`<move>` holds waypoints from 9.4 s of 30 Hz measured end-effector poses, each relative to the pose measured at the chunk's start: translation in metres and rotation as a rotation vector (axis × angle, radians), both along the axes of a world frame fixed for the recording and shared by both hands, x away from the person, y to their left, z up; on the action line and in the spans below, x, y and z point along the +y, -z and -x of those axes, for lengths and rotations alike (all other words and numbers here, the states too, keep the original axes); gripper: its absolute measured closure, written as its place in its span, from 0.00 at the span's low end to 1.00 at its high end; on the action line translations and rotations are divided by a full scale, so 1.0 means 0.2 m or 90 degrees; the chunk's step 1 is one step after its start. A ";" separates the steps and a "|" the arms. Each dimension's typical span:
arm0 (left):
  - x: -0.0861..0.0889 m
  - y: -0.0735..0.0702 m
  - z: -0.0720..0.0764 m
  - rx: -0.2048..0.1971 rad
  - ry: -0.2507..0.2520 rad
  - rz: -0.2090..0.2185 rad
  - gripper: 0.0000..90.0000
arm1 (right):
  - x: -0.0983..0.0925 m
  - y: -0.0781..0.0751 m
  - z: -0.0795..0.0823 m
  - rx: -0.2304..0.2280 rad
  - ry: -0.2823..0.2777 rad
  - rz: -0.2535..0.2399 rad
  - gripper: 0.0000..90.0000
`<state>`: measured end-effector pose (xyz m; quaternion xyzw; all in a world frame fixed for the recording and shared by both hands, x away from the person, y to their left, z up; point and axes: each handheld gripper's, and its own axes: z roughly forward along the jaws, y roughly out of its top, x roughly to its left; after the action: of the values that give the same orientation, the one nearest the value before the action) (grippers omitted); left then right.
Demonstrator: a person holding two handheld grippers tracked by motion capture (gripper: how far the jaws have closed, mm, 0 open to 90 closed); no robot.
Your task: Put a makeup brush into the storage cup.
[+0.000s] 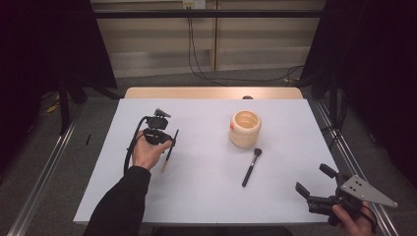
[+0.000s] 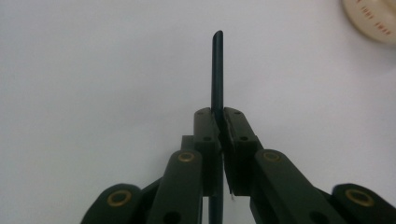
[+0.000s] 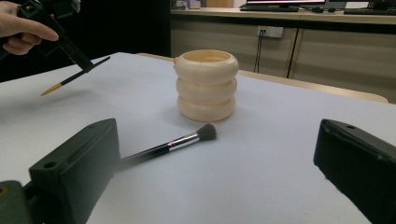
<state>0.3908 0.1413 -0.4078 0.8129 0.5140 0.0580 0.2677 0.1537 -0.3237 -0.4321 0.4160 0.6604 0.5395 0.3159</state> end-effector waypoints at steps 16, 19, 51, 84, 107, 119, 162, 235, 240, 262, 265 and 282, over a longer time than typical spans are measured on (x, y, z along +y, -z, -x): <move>0.13 -0.09 0.12 -0.175 -0.010 0.112 0.94 | 0.00 0.00 0.00 -0.001 0.003 -0.003 0.00; 0.15 -0.11 0.15 -0.213 -0.012 0.135 0.94 | 0.00 0.00 0.00 -0.001 0.008 -0.003 0.00; 0.19 -0.12 0.38 -0.365 0.034 0.247 0.94 | 0.00 0.00 0.00 -0.002 -0.001 -0.004 0.00; 0.00 -0.15 0.62 -0.370 0.130 0.299 0.94 | 0.03 -0.01 -0.02 -0.005 -0.058 -0.009 0.06; -0.14 -0.15 0.69 -0.350 0.190 0.319 0.94 | 0.24 -0.14 -0.20 0.018 -0.188 -0.057 0.07; -0.21 -0.16 0.71 -0.345 0.205 0.322 0.94 | 0.39 -0.24 -0.27 -0.004 -0.228 -0.035 0.23; -0.41 -0.17 0.72 -0.355 0.252 0.339 0.94 | 0.67 -0.40 -0.56 0.056 -0.383 -0.097 0.80; -0.45 0.05 0.71 -0.359 0.315 0.332 0.82 | 0.61 -0.45 -0.53 0.042 -0.419 -0.114 0.97; -0.46 0.05 0.71 -0.356 0.319 0.328 0.86 | 0.61 -0.44 -0.54 0.046 -0.418 -0.117 0.97; -0.47 0.04 0.71 -0.318 0.345 0.350 0.93 | 0.62 -0.43 -0.54 0.035 -0.412 -0.104 0.43; -0.46 0.03 0.71 -0.312 0.344 0.346 0.93 | 0.61 -0.43 -0.54 0.034 -0.400 -0.105 0.30; -0.43 -0.02 0.71 -0.249 0.364 0.297 0.93 | 0.58 -0.42 -0.55 0.052 -0.396 -0.074 0.19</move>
<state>0.2480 0.0559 -0.4029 0.8140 0.2063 0.0167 0.5427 0.2639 -0.2069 -0.3482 0.2326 0.7361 0.6300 0.0846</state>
